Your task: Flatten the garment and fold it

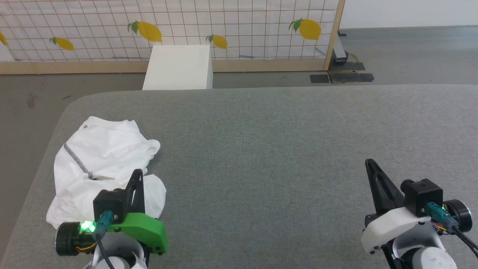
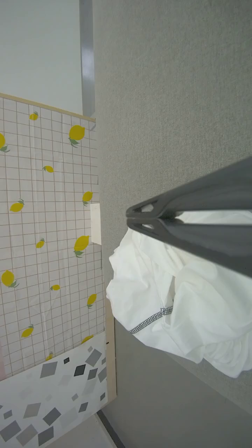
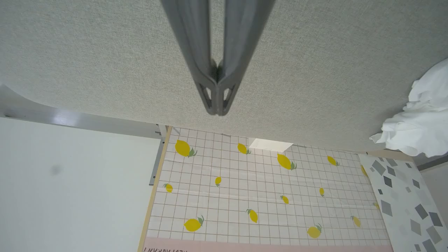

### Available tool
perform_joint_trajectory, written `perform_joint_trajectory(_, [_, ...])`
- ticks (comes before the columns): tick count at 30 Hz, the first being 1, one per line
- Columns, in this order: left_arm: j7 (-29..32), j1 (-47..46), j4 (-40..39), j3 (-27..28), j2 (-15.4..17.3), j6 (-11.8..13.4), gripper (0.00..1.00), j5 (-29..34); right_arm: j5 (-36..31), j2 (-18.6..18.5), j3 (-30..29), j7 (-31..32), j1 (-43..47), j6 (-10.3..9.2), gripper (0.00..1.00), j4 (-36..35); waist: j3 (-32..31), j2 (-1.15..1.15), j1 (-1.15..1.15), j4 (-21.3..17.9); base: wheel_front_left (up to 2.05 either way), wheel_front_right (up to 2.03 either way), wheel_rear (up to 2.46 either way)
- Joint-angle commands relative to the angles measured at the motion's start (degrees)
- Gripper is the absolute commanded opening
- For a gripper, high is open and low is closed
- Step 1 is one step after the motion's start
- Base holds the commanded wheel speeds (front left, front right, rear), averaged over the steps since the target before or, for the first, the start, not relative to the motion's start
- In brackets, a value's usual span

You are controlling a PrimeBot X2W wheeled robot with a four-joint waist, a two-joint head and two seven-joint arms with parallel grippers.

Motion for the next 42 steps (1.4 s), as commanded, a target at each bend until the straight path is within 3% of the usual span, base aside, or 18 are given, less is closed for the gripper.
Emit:
perform_joint_trajectory(1, [0.07,0.61,-0.14,0.18,-0.25,-0.05,0.0,0.73,-0.38,0.02,0.07,0.01,0.78,-0.08,0.0,-0.3,0.0,0.0,0.0,0.0,0.0,0.0,0.0])
perform_joint_trajectory(10, [0.07,0.61,-0.14,0.18,-0.25,-0.05,0.0,0.73,-0.38,0.02,0.07,0.01,0.78,-0.08,0.0,-0.3,0.0,0.0,0.0,0.0,0.0,0.0,0.0])
perform_joint_trajectory(11, [0.0,0.0,0.0,0.01,0.0,0.0,1.0,0.0,0.0,0.0,-0.01,0.0,0.0,0.0,1.0,0.0,0.0,0.0,0.0,0.0,0.0,0.0,0.0])
perform_joint_trajectory(32, [-2.09,0.16,1.24,-1.09,-0.03,0.47,1.0,-2.13,2.92,-0.01,-0.2,-2.09,0.29,-0.01,1.0,2.3,-0.06,0.0,0.0,0.22,0.0,0.0,0.0])
perform_joint_trajectory(42, [-3.27,0.68,1.42,-0.77,-0.05,0.85,1.0,-3.03,4.21,0.0,-0.04,-3.28,0.43,-0.02,1.0,3.39,-0.09,0.0,0.0,2.33,0.0,0.0,0.0])
